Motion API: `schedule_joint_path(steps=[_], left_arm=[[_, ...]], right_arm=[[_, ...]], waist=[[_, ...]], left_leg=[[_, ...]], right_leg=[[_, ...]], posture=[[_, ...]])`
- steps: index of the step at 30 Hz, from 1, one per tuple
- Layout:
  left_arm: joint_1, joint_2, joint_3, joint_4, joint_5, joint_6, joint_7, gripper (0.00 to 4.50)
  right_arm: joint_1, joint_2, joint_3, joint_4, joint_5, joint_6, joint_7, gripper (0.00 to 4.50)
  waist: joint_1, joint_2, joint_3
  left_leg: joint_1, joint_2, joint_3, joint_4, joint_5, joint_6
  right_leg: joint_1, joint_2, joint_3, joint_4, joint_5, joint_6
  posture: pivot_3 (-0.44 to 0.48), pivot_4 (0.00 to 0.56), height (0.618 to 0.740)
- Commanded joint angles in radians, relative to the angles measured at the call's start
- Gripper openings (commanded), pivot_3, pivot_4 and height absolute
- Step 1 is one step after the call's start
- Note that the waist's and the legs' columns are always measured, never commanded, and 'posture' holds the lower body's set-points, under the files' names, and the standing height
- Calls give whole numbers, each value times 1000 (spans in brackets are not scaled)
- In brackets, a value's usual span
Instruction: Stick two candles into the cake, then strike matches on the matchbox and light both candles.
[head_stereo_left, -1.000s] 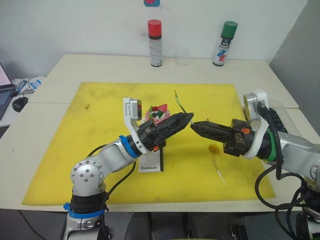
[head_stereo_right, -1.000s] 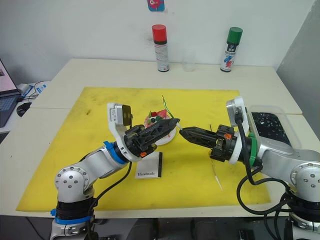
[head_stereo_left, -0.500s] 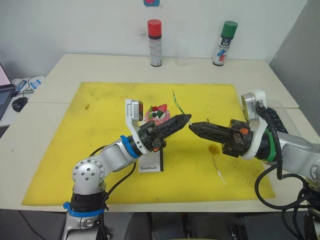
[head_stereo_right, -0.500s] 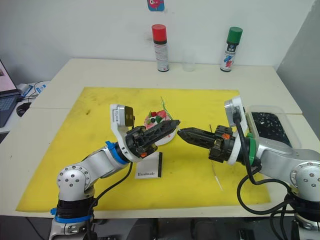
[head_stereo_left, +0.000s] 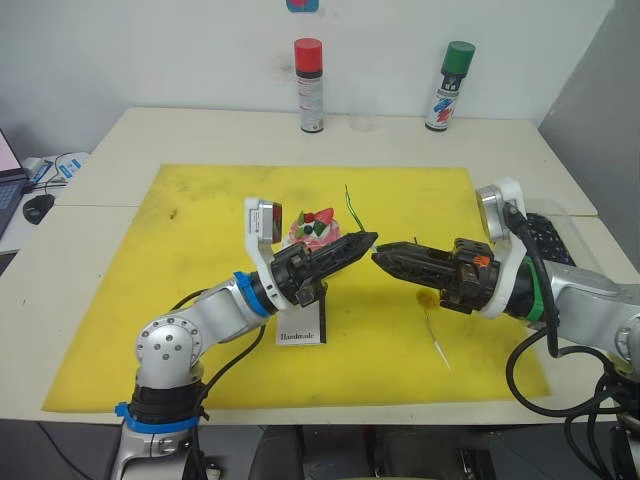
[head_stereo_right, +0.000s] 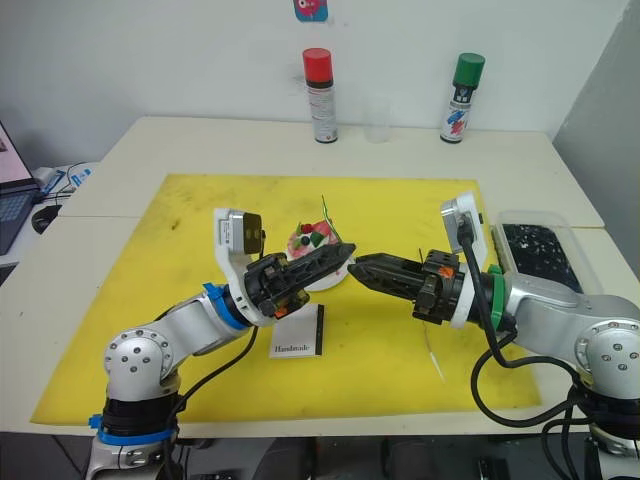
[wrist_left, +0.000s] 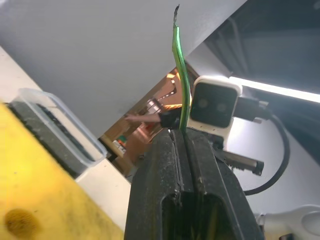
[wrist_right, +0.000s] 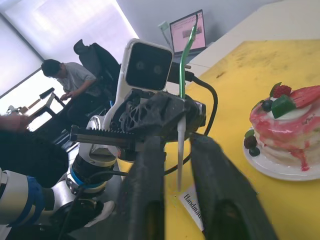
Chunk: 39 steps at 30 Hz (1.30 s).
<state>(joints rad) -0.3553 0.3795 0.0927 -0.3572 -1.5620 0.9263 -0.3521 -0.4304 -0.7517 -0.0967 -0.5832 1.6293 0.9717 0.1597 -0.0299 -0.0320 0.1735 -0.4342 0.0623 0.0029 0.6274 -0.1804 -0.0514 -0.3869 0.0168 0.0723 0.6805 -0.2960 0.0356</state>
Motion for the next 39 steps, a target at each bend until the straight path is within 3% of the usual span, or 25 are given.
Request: schedule_joint_path(steps=[1,3,7,11,14,23,39], left_arm=[[-48,91,85,-42,55,-36,-28,0],[-65,148,106,-37,103,-45,-56,0],[-116,323,133,23,392,-154,-149,0],[-136,408,92,121,666,-323,-251,0],[-147,402,65,218,778,-394,-315,0],[-176,316,22,314,879,-424,-428,0],[-201,216,-14,398,1009,-476,-497,0]], right_arm=[[-36,-35,-1,-25,-84,-13,55,2373],[-49,-43,13,-31,-139,-15,77,3060],[-134,-92,120,-64,-406,-31,182,4466],[-226,-57,221,-42,-603,-59,214,4466],[-267,-39,293,-36,-708,-63,268,4466],[-245,36,315,-52,-826,-49,305,4466],[-217,88,308,-84,-895,1,325,4466]], waist=[[0,0,1],[0,0,1],[0,0,2],[0,0,2],[1,0,2],[2,-1,3],[0,-1,3]], left_leg=[[0,0,0,0,0,0],[0,0,0,-1,0,0],[0,0,1,-2,0,0],[0,1,2,-5,0,0],[0,0,2,-7,0,0],[-2,0,1,-14,0,0],[-2,0,1,-14,0,-1]], right_leg=[[0,0,0,0,0,0],[-1,0,0,0,0,-1],[-2,0,0,0,-1,-2],[-3,0,0,0,-4,-7],[-4,-1,0,0,-4,-7],[-7,-1,-2,-1,-4,-9],[-7,-1,-2,1,-3,-9]], posture=[[0,150,740],[0,150,740],[0,150,740],[0,150,740],[0,150,740],[0,150,740],[0,150,740]])
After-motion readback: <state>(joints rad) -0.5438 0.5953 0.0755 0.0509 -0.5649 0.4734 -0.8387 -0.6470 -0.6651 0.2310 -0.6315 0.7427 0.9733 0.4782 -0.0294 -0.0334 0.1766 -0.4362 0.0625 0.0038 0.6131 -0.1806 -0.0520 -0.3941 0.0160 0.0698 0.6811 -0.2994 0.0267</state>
